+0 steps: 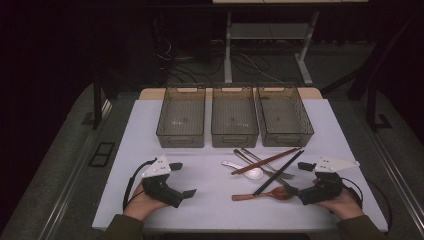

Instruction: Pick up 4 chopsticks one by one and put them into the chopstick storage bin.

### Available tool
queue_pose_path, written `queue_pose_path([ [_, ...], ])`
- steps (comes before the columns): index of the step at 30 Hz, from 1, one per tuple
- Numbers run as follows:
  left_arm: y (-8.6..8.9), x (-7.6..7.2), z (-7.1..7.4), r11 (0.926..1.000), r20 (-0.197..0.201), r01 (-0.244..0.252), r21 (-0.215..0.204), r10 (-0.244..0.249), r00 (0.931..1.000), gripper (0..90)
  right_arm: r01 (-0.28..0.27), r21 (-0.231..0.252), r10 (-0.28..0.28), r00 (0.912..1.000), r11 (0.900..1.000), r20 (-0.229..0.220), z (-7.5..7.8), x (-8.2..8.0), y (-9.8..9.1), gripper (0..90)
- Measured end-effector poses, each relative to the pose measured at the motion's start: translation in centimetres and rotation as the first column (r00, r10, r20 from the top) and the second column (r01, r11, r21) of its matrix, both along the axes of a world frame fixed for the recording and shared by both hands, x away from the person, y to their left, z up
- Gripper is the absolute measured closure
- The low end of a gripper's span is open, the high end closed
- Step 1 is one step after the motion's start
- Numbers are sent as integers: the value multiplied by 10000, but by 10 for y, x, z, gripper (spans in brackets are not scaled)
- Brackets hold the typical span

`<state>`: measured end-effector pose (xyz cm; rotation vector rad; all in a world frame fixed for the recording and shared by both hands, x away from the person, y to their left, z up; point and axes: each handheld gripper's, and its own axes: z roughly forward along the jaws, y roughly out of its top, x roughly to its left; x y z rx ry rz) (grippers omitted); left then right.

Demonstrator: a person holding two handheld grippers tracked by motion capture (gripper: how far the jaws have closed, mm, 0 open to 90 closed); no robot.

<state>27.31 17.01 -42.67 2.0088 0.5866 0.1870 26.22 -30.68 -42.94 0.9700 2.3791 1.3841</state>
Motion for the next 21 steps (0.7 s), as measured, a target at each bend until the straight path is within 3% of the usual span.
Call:
queue_pose_path([
  [10,-1,1,-1,10000,-95,22,6,-22,10000,0,-174,-379,165,9996,9991,-228,9,7,-2,24],
  [21,-2,0,-1,9999,-32,130,15,-130,9999,0,-606,-739,575,9974,9954,-426,16,17,8,43],
])
